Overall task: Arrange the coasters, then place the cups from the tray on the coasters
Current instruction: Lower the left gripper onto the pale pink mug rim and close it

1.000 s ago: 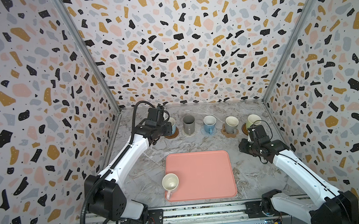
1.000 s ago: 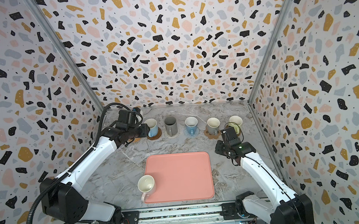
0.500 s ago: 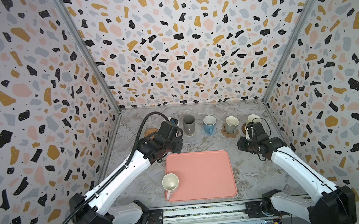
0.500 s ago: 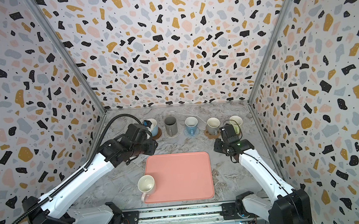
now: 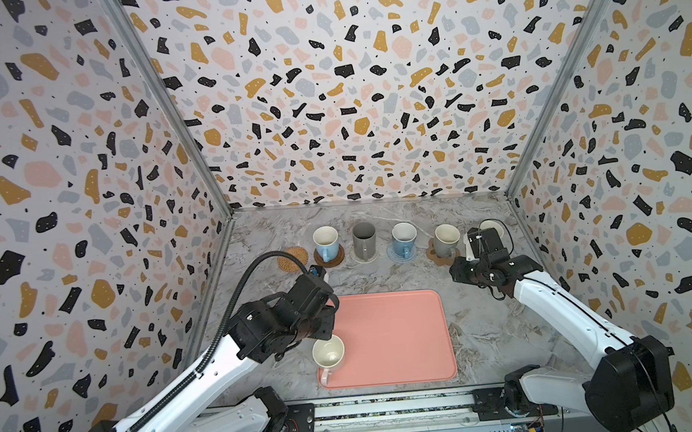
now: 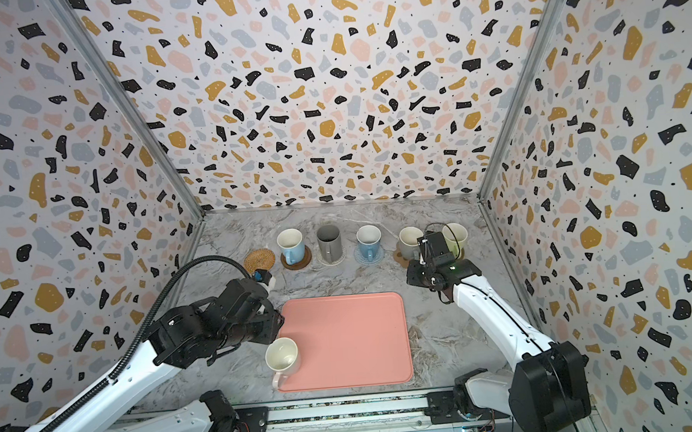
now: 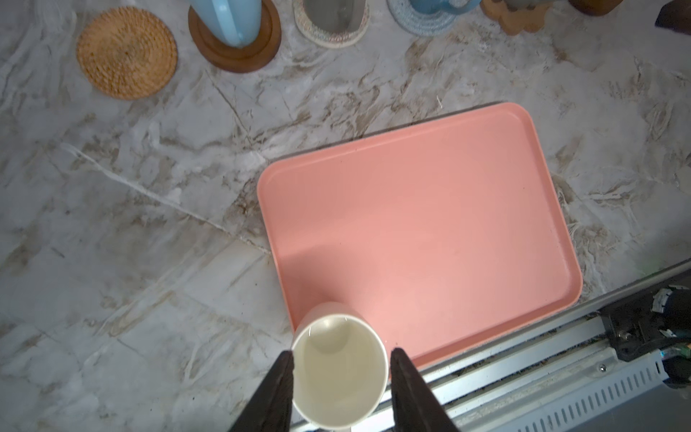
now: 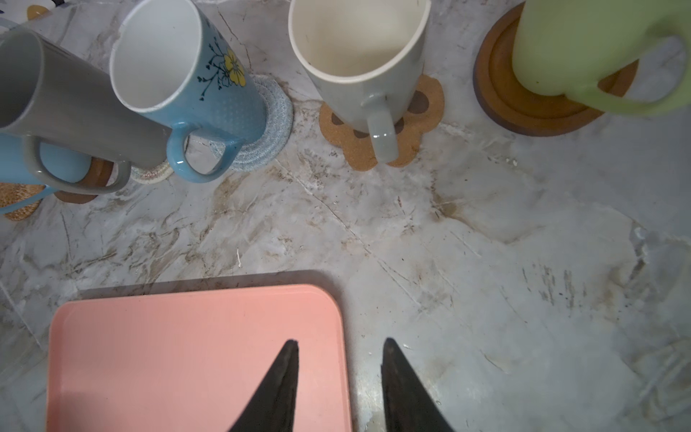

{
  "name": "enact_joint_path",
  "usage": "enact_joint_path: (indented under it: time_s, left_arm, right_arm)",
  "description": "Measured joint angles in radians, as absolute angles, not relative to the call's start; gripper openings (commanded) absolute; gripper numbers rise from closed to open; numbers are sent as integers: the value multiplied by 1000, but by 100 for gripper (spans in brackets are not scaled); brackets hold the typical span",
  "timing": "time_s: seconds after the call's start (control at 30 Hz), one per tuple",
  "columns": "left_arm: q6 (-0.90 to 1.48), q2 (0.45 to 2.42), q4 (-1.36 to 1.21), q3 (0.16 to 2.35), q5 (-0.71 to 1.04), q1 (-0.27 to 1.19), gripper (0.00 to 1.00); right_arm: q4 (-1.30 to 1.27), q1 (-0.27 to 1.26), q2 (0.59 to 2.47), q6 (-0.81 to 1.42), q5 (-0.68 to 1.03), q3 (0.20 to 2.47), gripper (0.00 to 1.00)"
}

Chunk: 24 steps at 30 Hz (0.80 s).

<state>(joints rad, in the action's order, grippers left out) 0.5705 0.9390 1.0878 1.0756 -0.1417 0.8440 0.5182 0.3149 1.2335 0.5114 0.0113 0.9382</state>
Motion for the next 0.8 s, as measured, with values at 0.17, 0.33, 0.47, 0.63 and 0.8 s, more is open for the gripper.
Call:
enact_joint_path:
  time_s: [0.17, 0.33, 0.47, 0.63, 0.8]
  left_arm:
    - [579, 919, 1174, 1011, -63, 862, 45]
    - [572, 912, 1214, 968, 4, 879, 45]
    - [563, 913, 1230, 926, 48, 899, 45]
    - [561, 921, 1229, 887, 94, 930, 46]
    - [561, 935, 1215, 860, 117, 945, 47]
  right_arm:
    - [509, 315, 1238, 504, 14, 943, 39]
    - [508, 315, 1238, 500, 14, 960, 39]
    - [508, 315, 1238, 496, 12, 960, 39]
    - [508, 314, 1238, 495, 11, 960, 39]
    - [508, 314, 1242, 495, 10, 960, 39]
